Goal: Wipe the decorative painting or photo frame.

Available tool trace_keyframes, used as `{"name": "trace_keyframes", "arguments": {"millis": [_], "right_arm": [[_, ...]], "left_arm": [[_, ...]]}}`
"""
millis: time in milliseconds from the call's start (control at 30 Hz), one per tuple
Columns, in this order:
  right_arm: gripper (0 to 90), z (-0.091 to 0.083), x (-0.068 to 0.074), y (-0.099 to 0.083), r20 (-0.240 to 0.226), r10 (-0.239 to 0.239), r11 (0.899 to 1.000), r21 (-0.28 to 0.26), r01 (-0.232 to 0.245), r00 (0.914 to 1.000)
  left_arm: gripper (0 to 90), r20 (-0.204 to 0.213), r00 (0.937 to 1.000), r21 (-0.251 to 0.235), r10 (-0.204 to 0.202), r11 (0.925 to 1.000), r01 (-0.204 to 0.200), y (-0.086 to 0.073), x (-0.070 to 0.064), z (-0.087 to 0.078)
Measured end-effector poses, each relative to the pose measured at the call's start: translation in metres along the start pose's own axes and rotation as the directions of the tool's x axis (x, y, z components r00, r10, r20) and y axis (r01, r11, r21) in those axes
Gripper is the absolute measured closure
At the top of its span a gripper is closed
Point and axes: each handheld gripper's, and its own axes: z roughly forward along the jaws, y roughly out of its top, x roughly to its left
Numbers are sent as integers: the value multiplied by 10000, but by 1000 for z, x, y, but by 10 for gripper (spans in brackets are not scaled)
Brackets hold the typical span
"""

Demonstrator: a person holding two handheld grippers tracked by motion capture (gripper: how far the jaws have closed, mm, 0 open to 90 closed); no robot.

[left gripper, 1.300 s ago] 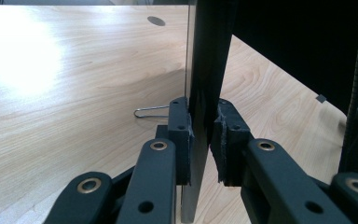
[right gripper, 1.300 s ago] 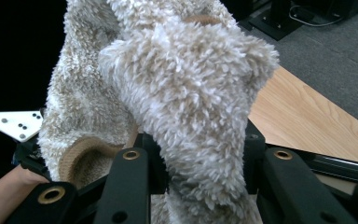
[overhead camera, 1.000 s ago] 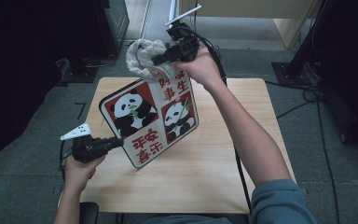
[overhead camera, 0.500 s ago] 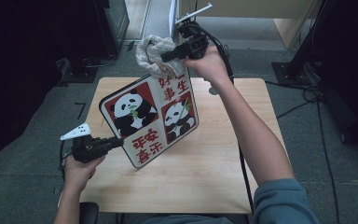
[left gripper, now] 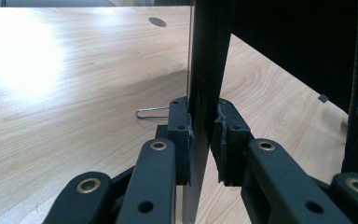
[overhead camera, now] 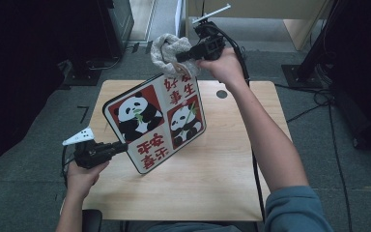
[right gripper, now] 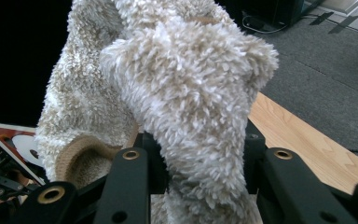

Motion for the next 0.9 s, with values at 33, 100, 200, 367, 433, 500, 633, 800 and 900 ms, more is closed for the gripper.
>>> {"name": "trace_keyframes", "arguments": {"millis": [33,100,200,367,433,500,633,800,900], "right_arm": [[657,-1,-1,-1,19,21,10000,-6,-21,10000],[657,-3,-3,-2,85,42,10000,-31,-42,10000],[658,-6,-6,-2,273,70,9999,-76,-68,9996],[663,-12,-10,-3,514,-69,10000,-51,72,9987],[665,-17,-12,-2,785,-105,9999,-83,112,9969],[666,-21,-15,-1,998,-93,9999,-121,106,9950],[666,-26,-25,-2,1344,122,9999,-110,-108,9908],[666,-32,-35,-4,1644,342,9990,-333,-291,9858],[666,-36,-40,-4,1873,438,9984,-433,-363,9813]], "left_arm": [[788,-1,10000,-1,2,10000,-2,0,0,0],[787,5,10000,2,-1,10000,1,0,0,0],[788,-9,10000,-1,6,10000,-6,0,0,0],[787,-29,10000,2,13,10000,-13,0,0,0],[787,-37,10000,-4,20,10000,-20,0,0,0],[787,-35,10000,3,26,10000,-26,0,0,0],[787,-38,10000,8,33,10000,-33,0,0,0],[787,-43,10000,31,58,10000,-58,0,0,0],[787,-39,10000,36,64,10000,-63,0,0,0]]}}
